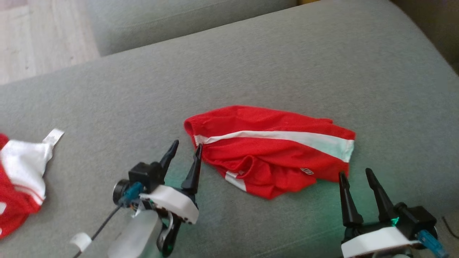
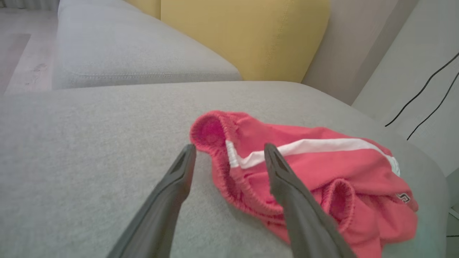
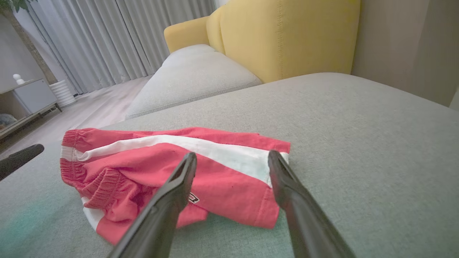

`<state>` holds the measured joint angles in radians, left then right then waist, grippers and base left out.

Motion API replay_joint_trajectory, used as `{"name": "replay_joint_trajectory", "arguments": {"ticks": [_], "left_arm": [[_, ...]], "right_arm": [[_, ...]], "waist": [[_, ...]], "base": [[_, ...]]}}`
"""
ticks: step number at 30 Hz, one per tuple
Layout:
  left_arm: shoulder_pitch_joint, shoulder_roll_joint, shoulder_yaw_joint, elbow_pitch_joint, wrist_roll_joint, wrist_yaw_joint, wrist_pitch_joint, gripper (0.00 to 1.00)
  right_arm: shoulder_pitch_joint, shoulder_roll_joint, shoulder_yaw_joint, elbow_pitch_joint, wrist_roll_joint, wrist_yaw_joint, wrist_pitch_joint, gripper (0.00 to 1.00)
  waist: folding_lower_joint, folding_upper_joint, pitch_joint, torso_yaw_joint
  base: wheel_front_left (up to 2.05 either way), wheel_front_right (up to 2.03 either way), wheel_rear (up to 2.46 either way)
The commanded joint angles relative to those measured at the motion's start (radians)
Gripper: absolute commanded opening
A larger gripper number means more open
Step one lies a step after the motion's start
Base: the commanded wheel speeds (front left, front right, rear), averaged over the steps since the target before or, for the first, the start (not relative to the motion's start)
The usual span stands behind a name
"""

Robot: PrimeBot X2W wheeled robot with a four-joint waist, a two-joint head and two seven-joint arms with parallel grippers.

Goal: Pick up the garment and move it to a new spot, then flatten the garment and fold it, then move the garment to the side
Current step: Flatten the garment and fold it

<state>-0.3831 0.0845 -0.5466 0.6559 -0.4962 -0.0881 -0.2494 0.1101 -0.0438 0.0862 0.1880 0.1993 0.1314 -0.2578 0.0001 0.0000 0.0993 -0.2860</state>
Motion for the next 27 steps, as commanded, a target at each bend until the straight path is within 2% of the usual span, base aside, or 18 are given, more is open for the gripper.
{"name": "replay_joint_trajectory", "arguments": {"ticks": [1, 8, 17, 18, 19, 20, 21, 27], "left_arm": [[-0.006, 0.006, 0.042, -0.039, 0.006, 0.002, -0.011, 1.00], [-0.029, 0.002, 0.052, -0.073, 0.062, -0.018, -0.012, 1.00], [-0.103, -0.017, 0.020, 0.035, -0.004, -0.036, 0.010, 1.00], [-0.107, -0.018, 0.022, 0.045, -0.014, -0.037, 0.009, 0.91], [-0.111, -0.020, 0.025, 0.054, -0.025, -0.037, 0.010, 0.60], [-0.115, -0.022, 0.025, 0.062, -0.034, -0.038, 0.010, 0.39], [-0.117, -0.023, 0.025, 0.070, -0.045, -0.038, 0.012, 0.00], [-0.113, -0.028, 0.009, 0.078, -0.119, -0.041, 0.021, 0.00]], "right_arm": [[-0.046, -0.006, 0.020, -0.030, -0.009, -0.001, -0.004, 1.00], [-0.069, -0.006, 0.040, -0.027, -0.009, -0.001, -0.004, 1.00], [-0.083, -0.006, 0.044, -0.021, -0.007, -0.001, -0.004, 1.00], [-0.084, -0.006, 0.042, -0.021, -0.008, -0.001, -0.004, 1.00], [-0.083, -0.006, 0.041, -0.021, -0.008, -0.001, -0.004, 1.00], [-0.082, -0.006, 0.041, -0.022, -0.008, -0.001, -0.004, 1.00], [-0.081, -0.006, 0.040, -0.022, -0.009, -0.001, -0.004, 1.00], [-0.069, -0.006, 0.031, -0.019, -0.018, -0.001, -0.004, 1.00]], "waist": [[-0.0001, 0.0000, 0.016, 0.019], [-0.0001, 0.0000, 0.045, 0.023], [-0.0001, 0.0000, 0.073, -0.027], [-0.0001, 0.0000, 0.074, -0.031], [-0.0001, 0.0000, 0.074, -0.033], [-0.0001, 0.0000, 0.074, -0.035], [-0.0001, 0.0000, 0.074, -0.036], [-0.0001, 0.0000, 0.054, -0.028]], "base": [[0.00, 0.00, 0.00], [0.00, 0.00, 0.00], [0.00, 0.00, 0.00], [0.00, 0.00, 0.00], [0.00, 0.00, 0.00], [0.00, 0.00, 0.00], [0.00, 0.00, 0.00], [0.00, 0.00, 0.00]]}}
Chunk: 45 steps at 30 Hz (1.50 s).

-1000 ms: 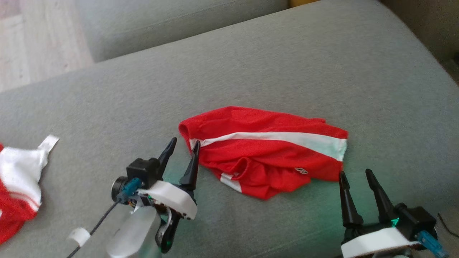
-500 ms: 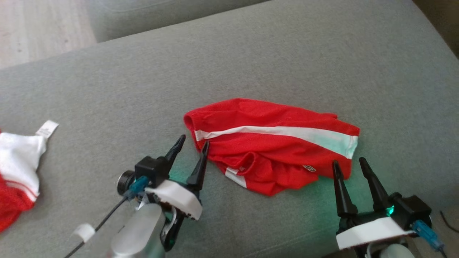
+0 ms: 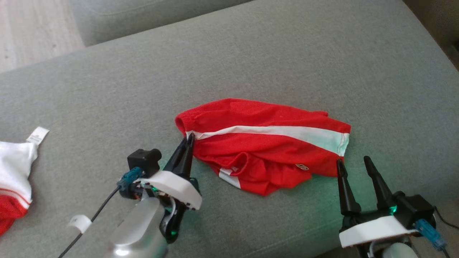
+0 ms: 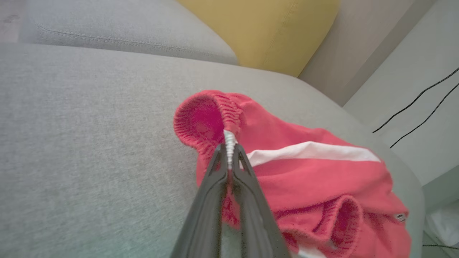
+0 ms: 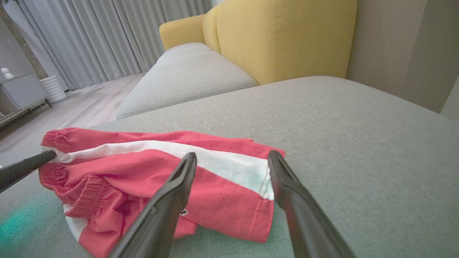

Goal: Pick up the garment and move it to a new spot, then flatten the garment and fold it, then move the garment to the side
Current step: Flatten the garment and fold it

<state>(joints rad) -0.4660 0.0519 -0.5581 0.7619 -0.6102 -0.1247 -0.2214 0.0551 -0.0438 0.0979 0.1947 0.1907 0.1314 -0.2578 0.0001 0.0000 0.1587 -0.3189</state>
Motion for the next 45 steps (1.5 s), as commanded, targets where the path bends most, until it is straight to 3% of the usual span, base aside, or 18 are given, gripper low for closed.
{"name": "replay_joint_trajectory", "arguments": {"ticks": [1, 4, 9, 15, 20, 27, 28, 29, 30, 37, 42, 43, 45], "left_arm": [[-0.026, 0.004, 0.013, -0.043, -0.026, -0.005, -0.008, 0.00], [0.006, 0.010, -0.016, -0.119, -0.103, -0.006, -0.004, 0.00], [0.093, 0.111, -0.050, -0.276, -0.194, -0.006, 0.036, 0.00], [0.171, 0.196, -0.035, -0.402, -0.207, 0.020, 0.065, 0.00], [0.190, 0.226, -0.032, -0.470, -0.202, 0.052, 0.088, 0.00], [0.188, 0.235, -0.037, -0.514, -0.197, 0.071, 0.105, 0.00], [0.185, 0.236, -0.039, -0.519, -0.196, 0.073, 0.108, 0.00], [0.183, 0.236, -0.039, -0.520, -0.196, 0.073, 0.109, 0.00], [0.181, 0.236, -0.040, -0.522, -0.196, 0.073, 0.110, 0.00], [0.158, 0.245, -0.037, -0.541, -0.192, 0.063, 0.098, 0.00], [0.119, 0.280, -0.026, -0.609, -0.180, 0.035, 0.067, 0.00], [0.092, 0.318, -0.027, -0.664, -0.178, 0.020, 0.079, 0.00], [0.075, 0.340, -0.029, -0.698, -0.182, 0.012, 0.090, 0.00]], "right_arm": [[-0.011, -0.006, 0.016, -0.026, -0.012, -0.001, -0.004, 1.00], [0.000, -0.006, 0.006, -0.027, -0.002, -0.001, -0.004, 1.00], [0.011, -0.006, -0.025, -0.003, 0.082, -0.001, -0.004, 1.00], [-0.029, -0.006, -0.068, 0.090, 0.194, -0.001, -0.004, 1.00], [-0.122, -0.013, -0.008, 0.184, 0.255, -0.001, -0.004, 1.00], [-0.207, -0.069, 0.092, 0.253, 0.298, -0.001, -0.004, 1.00], [-0.217, -0.079, 0.111, 0.260, 0.303, -0.001, -0.004, 0.56], [-0.220, -0.082, 0.118, 0.265, 0.307, -0.001, -0.004, 0.33], [-0.222, -0.085, 0.126, 0.272, 0.310, -0.001, -0.004, 0.02], [-0.229, -0.103, 0.118, 0.248, 0.315, -0.001, -0.004, 0.00], [-0.227, -0.097, -0.004, 0.083, 0.299, -0.001, -0.004, 0.00], [-0.230, -0.106, -0.050, -0.020, 0.284, -0.001, -0.004, 0.00], [-0.235, -0.115, -0.070, -0.068, 0.279, -0.001, -0.004, 0.00]], "waist": [[-0.0001, 0.0000, -0.010, 0.010], [-0.0001, 0.0000, -0.024, 0.029], [-0.0001, 0.0000, -0.035, 0.075], [-0.0001, 0.0000, -0.030, 0.122], [-0.0001, 0.0000, -0.015, 0.138], [-0.0001, 0.0000, 0.002, 0.154], [-0.0001, 0.0000, 0.006, 0.158], [-0.0001, 0.0000, 0.007, 0.160], [-0.0001, 0.0000, 0.008, 0.161], [-0.0001, 0.0000, 0.007, 0.165], [-0.0001, 0.0000, -0.008, 0.160], [-0.0001, 0.0000, -0.017, 0.153], [-0.0001, 0.0000, -0.022, 0.150]], "base": [[0.00, 0.00, 0.00], [0.00, 0.00, 0.00], [0.00, 0.00, 0.00], [0.00, 0.00, 0.00], [0.00, 0.00, 0.00], [0.00, 0.00, 0.00], [0.00, 0.00, 0.00], [0.00, 0.00, 0.00], [0.00, 0.00, 0.00], [0.00, 0.00, 0.00], [0.00, 0.00, 0.00], [0.00, 0.00, 0.00], [0.00, 0.00, 0.00]]}}
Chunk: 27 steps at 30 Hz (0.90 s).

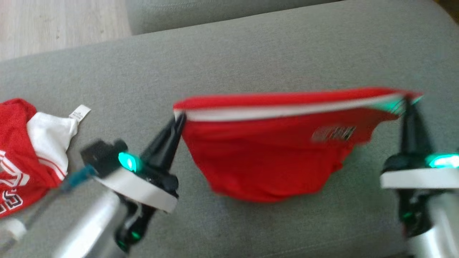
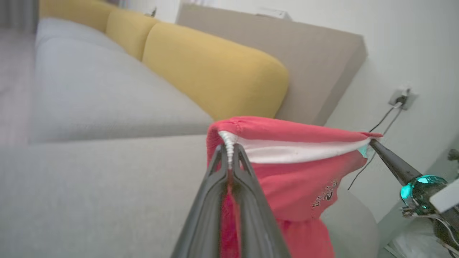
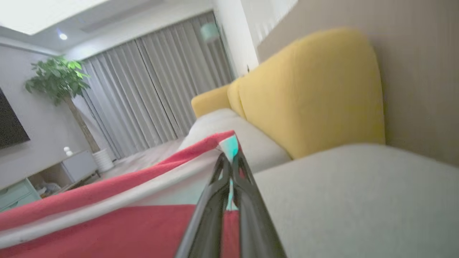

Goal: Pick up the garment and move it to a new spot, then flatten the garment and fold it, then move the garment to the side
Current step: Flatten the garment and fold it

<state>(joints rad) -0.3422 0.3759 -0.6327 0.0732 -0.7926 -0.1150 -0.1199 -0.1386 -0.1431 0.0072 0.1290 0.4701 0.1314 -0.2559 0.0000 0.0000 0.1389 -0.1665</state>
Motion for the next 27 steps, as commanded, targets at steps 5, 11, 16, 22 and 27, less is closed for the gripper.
{"name": "replay_joint_trajectory", "arguments": {"ticks": [5, 11, 16, 22, 27], "left_arm": [[-0.179, 0.125, 0.035, -0.196, -0.063, -0.014, 0.073, 0.00], [-0.439, 0.192, -0.020, -0.272, -0.220, -0.015, 0.206, 0.00], [-0.722, 0.160, -0.065, -0.113, -0.212, -0.015, 0.207, 0.00], [-1.023, 0.083, -0.134, 0.144, -0.111, -0.016, 0.014, 0.00], [-1.095, 0.068, -0.217, 0.235, -0.116, -0.016, -0.115, 0.00]], "right_arm": [[-0.109, -0.095, -0.046, -0.184, -0.017, -0.001, -0.006, 0.00], [-0.318, -0.213, -0.010, -0.173, 0.014, -0.001, 0.062, 0.00], [-0.601, -0.244, 0.045, -0.051, -0.017, -0.001, 0.123, 0.00], [-0.907, -0.239, 0.043, 0.121, -0.069, -0.001, 0.047, 0.00], [-0.969, -0.244, 0.051, 0.161, -0.069, -0.001, 0.010, 0.00]], "waist": [[0.0000, 0.0000, -0.009, -0.007], [0.0000, 0.0000, 0.055, 0.008], [0.0000, 0.0000, 0.187, 0.025], [0.0000, 0.0000, 0.288, 0.036], [0.0000, 0.0000, 0.308, 0.040]], "base": [[0.00, 0.00, 0.00], [0.00, 0.00, 0.00], [0.00, 0.00, 0.00], [0.00, 0.00, 0.00], [0.00, 0.00, 0.00]]}}
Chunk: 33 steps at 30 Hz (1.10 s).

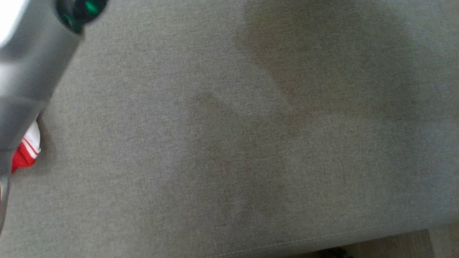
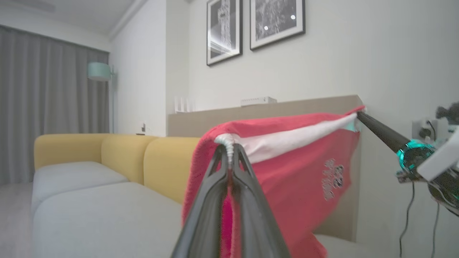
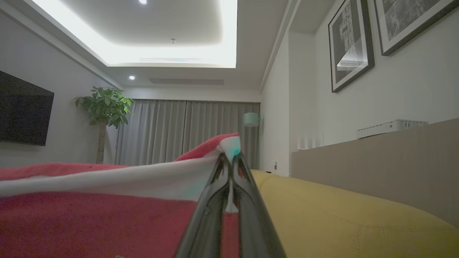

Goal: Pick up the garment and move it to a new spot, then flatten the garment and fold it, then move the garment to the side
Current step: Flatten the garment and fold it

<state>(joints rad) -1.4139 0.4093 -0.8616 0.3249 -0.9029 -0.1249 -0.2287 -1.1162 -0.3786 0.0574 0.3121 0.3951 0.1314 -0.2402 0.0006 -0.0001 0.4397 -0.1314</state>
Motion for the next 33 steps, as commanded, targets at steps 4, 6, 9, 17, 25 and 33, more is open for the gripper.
{"name": "replay_joint_trajectory", "arguments": {"ticks": [4, 6, 9, 17, 25, 33], "left_arm": [[0.064, 0.090, -0.108, -0.038, 0.005, -0.006, -0.026, 0.00], [0.145, 0.111, -0.148, -0.053, 0.018, -0.006, -0.031, 0.00], [0.296, 0.116, -0.152, -0.100, 0.081, -0.006, -0.032, 0.00], [0.764, 0.086, -0.093, -0.204, 0.257, 0.026, -0.033, 0.00], [1.106, 0.098, -0.006, -0.367, 0.325, 0.081, -0.033, 0.00], [1.003, 0.010, 0.046, -0.373, 0.278, 0.037, -0.021, 0.00]], "right_arm": [[0.116, -0.013, 0.018, -0.028, 0.035, -0.001, -0.014, 0.00], [0.209, -0.010, 0.011, -0.040, 0.048, -0.001, -0.017, 0.00], [0.393, -0.001, -0.002, -0.081, 0.065, -0.001, -0.019, 0.00], [0.898, 0.048, -0.070, -0.245, 0.086, -0.001, -0.021, 0.00], [1.271, 0.044, -0.184, -0.576, 0.097, -0.001, 0.030, 0.00], [1.109, 0.075, -0.235, -0.561, 0.074, -0.001, 0.189, 0.00]], "waist": [[-0.0006, 0.0001, 0.014, 0.007], [-0.0006, 0.0001, 0.013, 0.011], [-0.0006, 0.0001, 0.009, 0.019], [-0.0006, 0.0001, -0.059, 0.022], [-0.0006, 0.0001, -0.141, 0.029], [-0.0006, 0.0001, -0.108, 0.100]], "base": [[0.00, 0.00, 0.00], [0.00, 0.00, 0.00], [0.00, 0.00, 0.00], [0.00, 0.00, 0.00], [0.00, 0.00, 0.00], [0.00, 0.00, 0.00]]}}
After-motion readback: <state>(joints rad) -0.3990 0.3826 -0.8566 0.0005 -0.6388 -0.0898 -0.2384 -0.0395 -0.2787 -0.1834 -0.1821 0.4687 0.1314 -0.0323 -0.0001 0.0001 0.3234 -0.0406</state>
